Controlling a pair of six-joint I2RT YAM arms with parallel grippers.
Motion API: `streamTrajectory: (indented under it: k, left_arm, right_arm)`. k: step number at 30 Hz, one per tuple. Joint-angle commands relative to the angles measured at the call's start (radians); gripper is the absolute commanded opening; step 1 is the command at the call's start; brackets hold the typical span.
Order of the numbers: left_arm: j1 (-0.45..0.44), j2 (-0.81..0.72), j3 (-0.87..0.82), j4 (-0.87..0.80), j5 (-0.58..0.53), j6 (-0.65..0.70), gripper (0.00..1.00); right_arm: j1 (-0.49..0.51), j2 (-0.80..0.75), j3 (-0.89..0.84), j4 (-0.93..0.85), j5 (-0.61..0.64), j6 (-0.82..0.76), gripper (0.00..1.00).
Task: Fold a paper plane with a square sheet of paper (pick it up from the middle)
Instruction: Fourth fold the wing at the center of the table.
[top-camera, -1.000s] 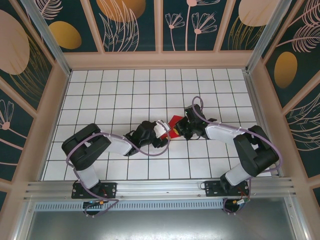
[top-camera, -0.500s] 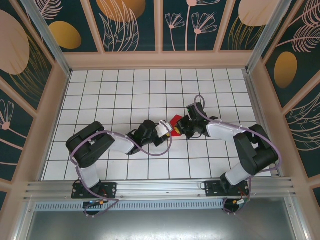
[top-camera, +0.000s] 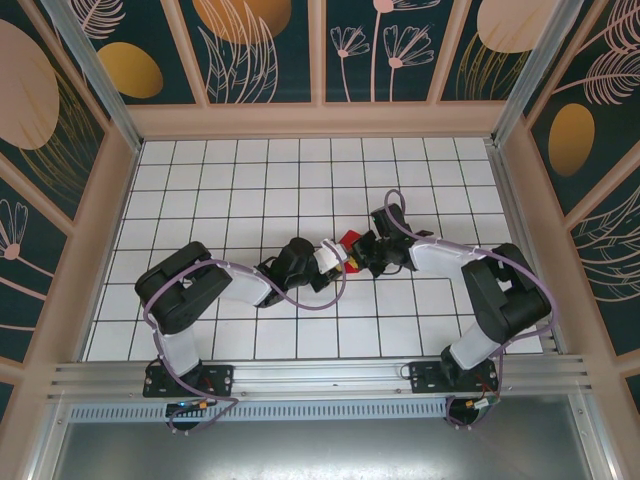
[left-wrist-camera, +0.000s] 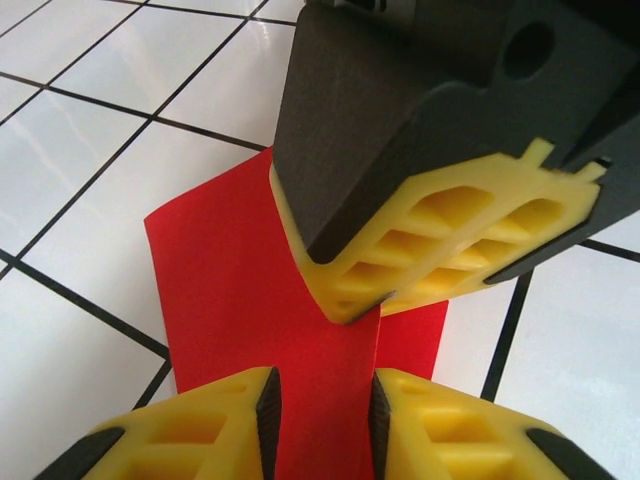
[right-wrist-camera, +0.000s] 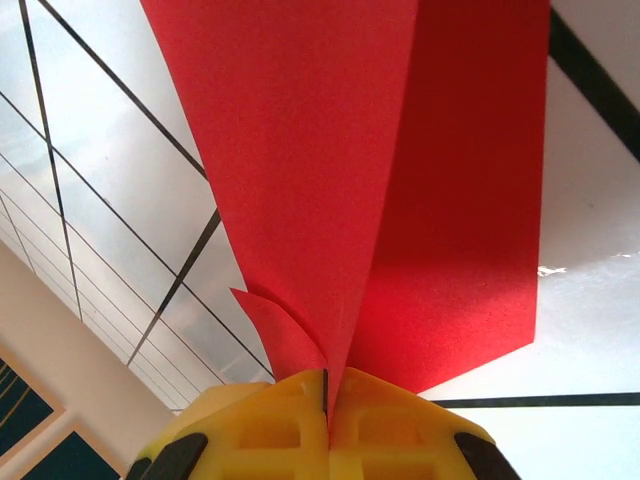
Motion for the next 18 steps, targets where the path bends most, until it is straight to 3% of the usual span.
streamTrajectory:
  k: [1,4,10,18]
  left_arm:
    - [-0.004,0.016,0.020,0.009,0.021,-0.006,0.29]
    - [-0.004,0.018,0.017,0.004,0.014,-0.010,0.23]
    - [-0.005,0.007,0.012,0.001,0.019,-0.063,0.17]
    - [-0.004,0.010,0.013,0.009,0.064,-0.265,0.11]
  right_arm:
    - [-0.002,0.012,0.033,-0.029,-0.024,-0.020,0.05]
    - [-0.003,0.006,0.043,-0.042,-0.017,-0.031,0.12]
    - [-0.019,-0.024,0.059,-0.081,0.031,-0.082,0.38]
    - [-0.071,-0.118,0.017,-0.051,0.095,-0.230,0.53]
